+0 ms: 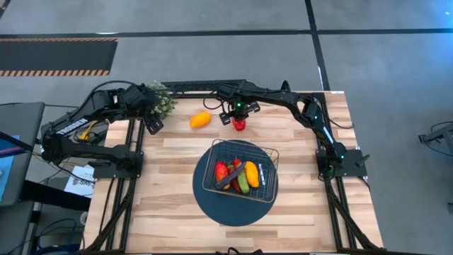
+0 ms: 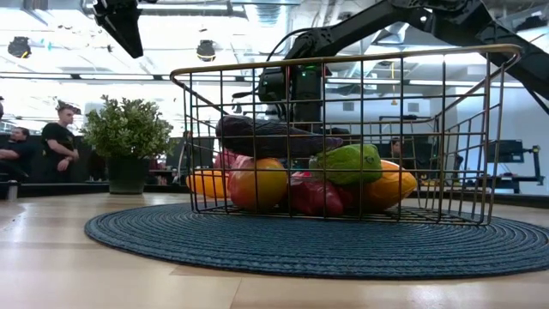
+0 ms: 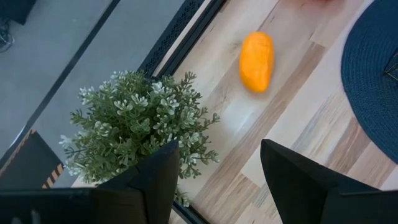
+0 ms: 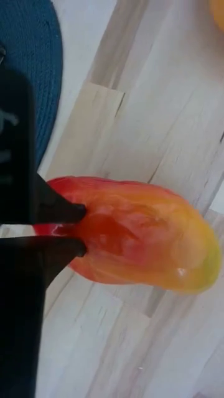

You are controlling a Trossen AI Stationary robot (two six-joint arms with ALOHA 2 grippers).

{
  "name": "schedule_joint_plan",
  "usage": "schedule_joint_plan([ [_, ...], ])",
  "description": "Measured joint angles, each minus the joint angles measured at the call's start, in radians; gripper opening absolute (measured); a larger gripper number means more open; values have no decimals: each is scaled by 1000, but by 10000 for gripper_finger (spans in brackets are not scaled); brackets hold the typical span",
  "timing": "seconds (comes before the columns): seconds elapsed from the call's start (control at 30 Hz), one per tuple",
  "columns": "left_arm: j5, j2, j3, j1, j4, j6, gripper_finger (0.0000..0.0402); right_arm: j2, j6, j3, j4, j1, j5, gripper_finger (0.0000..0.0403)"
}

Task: Build produce basket
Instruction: Put the red mango into the gold wire basket

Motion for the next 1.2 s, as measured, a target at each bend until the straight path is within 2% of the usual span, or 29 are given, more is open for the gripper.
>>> schedule_joint_plan([
  [0.37,0,0,0,0,0,-16,212,-63,-24,-5,6,1,-1,2],
  [0.73,0,0,0,0,0,-20,212,-66,-27,-4,49,12,-2,7],
  [0.93,0,0,0,0,0,-20,212,-68,-58,-2,95,27,-66,73],
  [1.2,0,0,0,0,2,-28,212,-69,-42,0,112,43,-71,207],
])
